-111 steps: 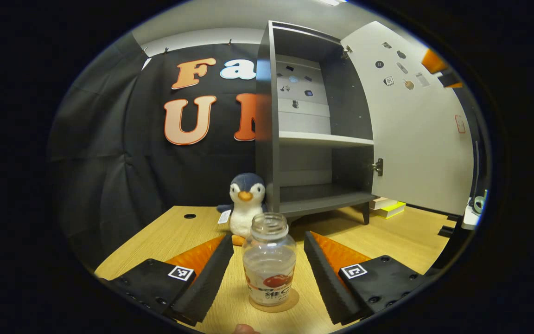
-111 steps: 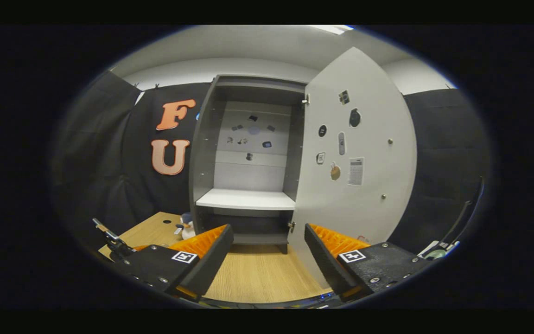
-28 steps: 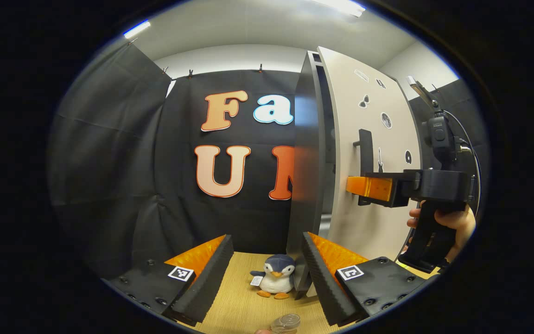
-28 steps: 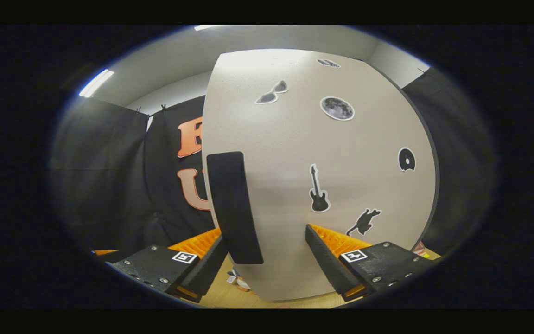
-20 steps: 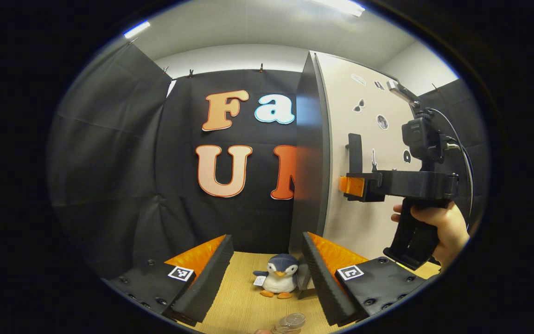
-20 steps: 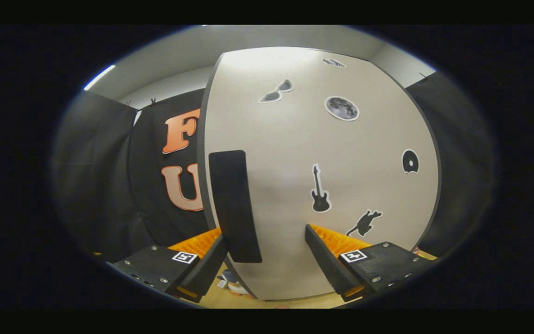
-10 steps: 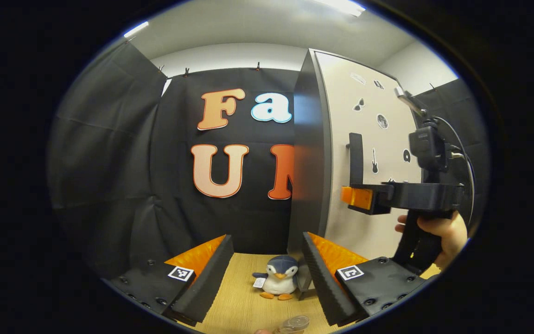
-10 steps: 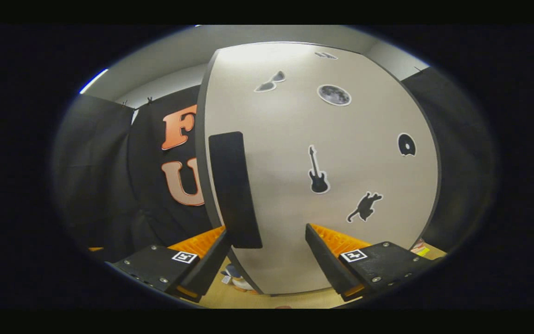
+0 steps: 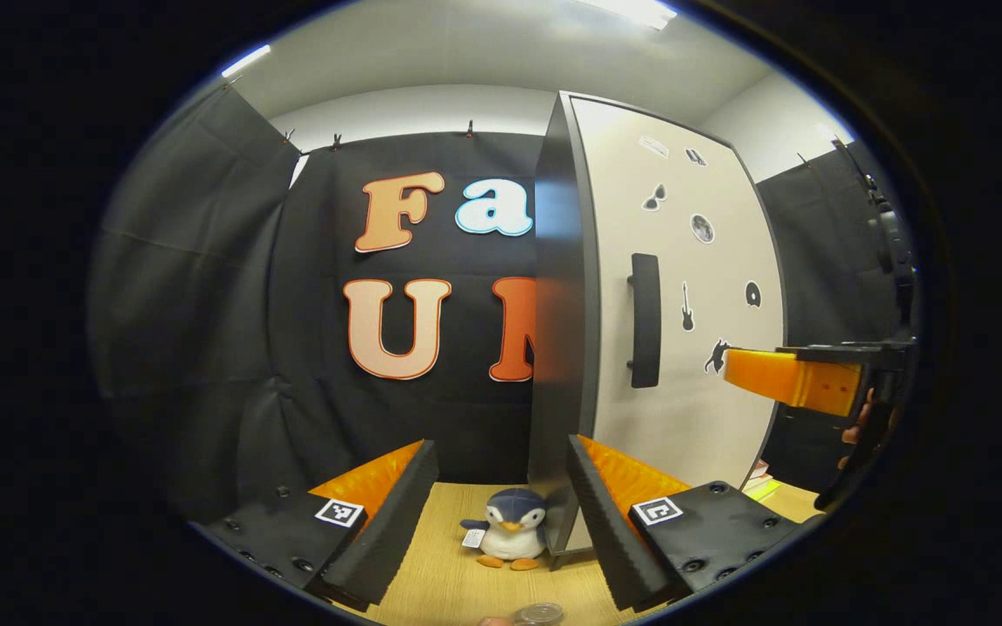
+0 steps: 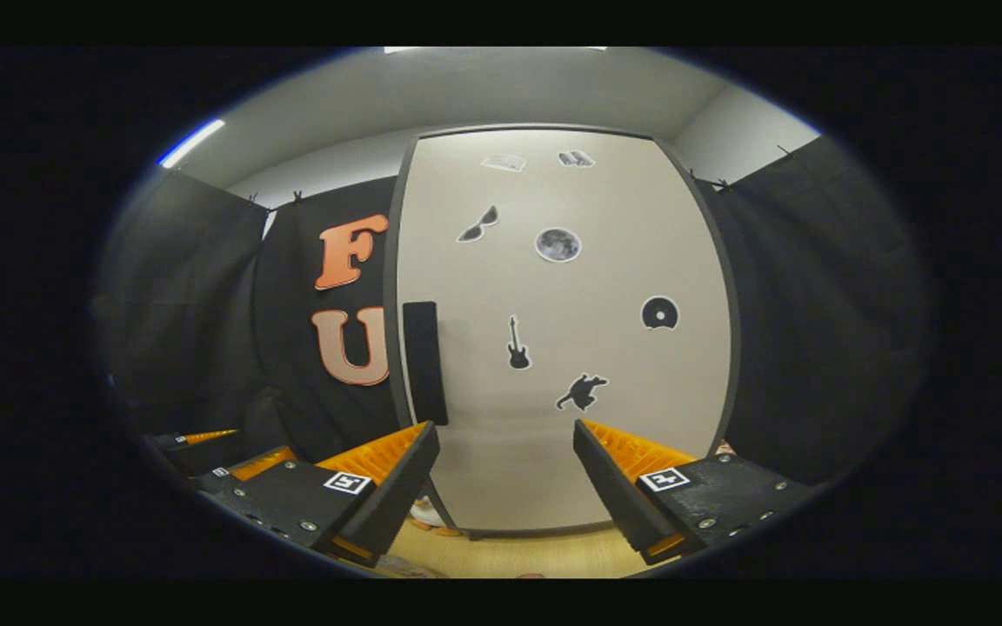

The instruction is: Open the cabinet door with the right hand, grasp the bottle in the cabinet with the left hand and place it on the coaster, then close the cabinet door with the right hand.

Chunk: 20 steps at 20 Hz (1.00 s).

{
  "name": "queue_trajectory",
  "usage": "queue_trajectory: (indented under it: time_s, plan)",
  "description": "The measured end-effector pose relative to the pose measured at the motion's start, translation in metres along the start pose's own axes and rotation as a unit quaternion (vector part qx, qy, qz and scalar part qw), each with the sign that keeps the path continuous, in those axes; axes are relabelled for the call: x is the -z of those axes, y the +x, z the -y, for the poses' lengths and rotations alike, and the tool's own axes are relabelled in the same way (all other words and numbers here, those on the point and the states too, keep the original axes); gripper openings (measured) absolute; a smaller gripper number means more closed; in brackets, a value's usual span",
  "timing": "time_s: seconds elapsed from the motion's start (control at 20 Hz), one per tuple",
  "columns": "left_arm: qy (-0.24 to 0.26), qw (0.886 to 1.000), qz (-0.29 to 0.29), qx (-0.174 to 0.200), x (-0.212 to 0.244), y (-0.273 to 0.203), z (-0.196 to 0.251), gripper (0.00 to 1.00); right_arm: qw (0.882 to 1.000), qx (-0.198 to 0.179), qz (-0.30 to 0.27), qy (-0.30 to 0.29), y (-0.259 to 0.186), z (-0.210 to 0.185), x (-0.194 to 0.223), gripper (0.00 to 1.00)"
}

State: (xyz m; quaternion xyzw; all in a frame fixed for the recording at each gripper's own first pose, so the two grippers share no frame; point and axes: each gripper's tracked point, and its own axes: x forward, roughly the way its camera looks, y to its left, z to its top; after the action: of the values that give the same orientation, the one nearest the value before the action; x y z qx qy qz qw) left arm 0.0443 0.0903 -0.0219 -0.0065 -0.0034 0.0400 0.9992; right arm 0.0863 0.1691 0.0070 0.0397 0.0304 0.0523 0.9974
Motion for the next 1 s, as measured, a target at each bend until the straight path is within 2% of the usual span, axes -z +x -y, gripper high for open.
queue_trajectory:
  time_s: [0.35,0.45,0.5,0.75,0.85,1.0]
  plan:
    - [-0.002,1.0,0.005,-0.009,-0.006,-0.018,0.016,0.96,0.998,0.006,0.005,-0.067,-0.055,0.015,-0.002,0.97]
    - [-0.006,1.0,0.006,-0.008,-0.007,-0.023,0.02,0.96,0.997,0.004,0.01,-0.07,-0.064,0.017,-0.004,0.94]
    - [-0.007,1.0,0.007,-0.007,-0.007,-0.026,0.022,0.96,0.998,0.004,0.01,-0.069,-0.067,0.019,-0.004,0.96]
    - [-0.002,1.0,0.011,-0.005,-0.01,-0.033,0.03,0.99,0.998,0.012,0.013,-0.067,-0.082,0.031,-0.006,0.95]
    - [-0.003,1.0,0.013,-0.003,-0.012,-0.034,0.032,0.96,0.997,0.017,0.016,-0.068,-0.085,0.035,-0.008,0.95]
    - [0.001,1.0,0.014,0.002,-0.013,-0.036,0.036,0.99,0.997,0.021,0.021,-0.066,-0.089,0.038,-0.012,0.95]
